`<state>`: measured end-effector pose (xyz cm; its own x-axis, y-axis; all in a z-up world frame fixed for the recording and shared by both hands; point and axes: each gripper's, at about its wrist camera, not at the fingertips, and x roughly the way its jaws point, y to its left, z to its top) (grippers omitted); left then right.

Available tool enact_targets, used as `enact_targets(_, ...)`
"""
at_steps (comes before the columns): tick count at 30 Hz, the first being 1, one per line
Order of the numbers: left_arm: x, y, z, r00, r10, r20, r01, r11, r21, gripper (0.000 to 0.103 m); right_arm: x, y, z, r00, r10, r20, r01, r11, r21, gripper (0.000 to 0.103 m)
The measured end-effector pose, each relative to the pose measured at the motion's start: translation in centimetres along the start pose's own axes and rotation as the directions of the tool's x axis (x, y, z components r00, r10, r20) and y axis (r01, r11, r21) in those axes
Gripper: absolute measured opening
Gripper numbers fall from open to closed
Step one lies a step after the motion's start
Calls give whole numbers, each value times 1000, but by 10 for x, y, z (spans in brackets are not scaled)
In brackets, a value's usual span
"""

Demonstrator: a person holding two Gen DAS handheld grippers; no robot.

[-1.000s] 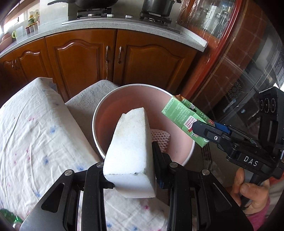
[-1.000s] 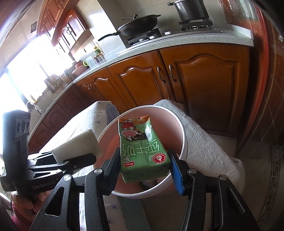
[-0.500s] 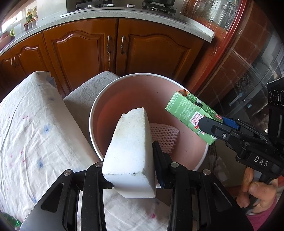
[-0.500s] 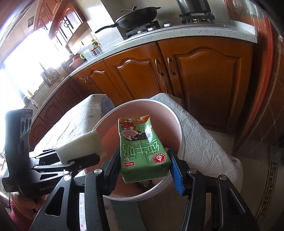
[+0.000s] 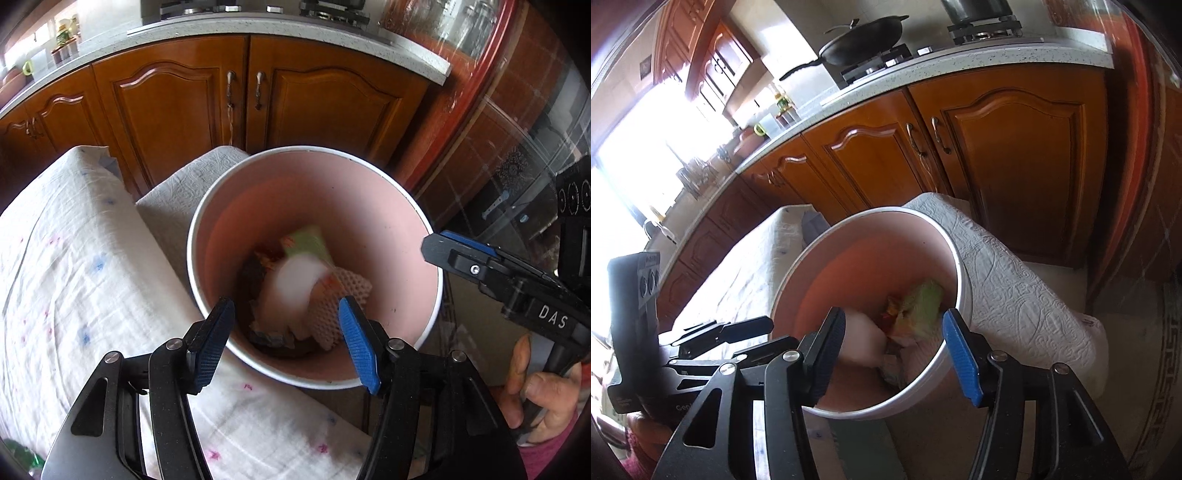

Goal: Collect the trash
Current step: 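Open the right gripper over the bucket while the left gripper releases the foam piece, then move both open grippers back to the green can and pouch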

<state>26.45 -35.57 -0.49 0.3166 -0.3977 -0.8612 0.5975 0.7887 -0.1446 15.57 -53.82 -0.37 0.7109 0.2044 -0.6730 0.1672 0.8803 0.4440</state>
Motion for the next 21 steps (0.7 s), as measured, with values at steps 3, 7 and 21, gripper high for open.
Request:
enact_targets(3,-10,8,-7,1000,-17,27,18,999,-31,60,-6,0,-4,1000,20,22,-20,1000,14,58)
enact_targets(7,-26,21,-21,997,-32,64,37,996,-78,60,-12,3,-11,998,33,47,-35,999,27,58)
enact_targets(21,-81,64,-85,982,-40,183,84,967,-241,60,-25,45,-47,989,113,94,-114,993,5,61)
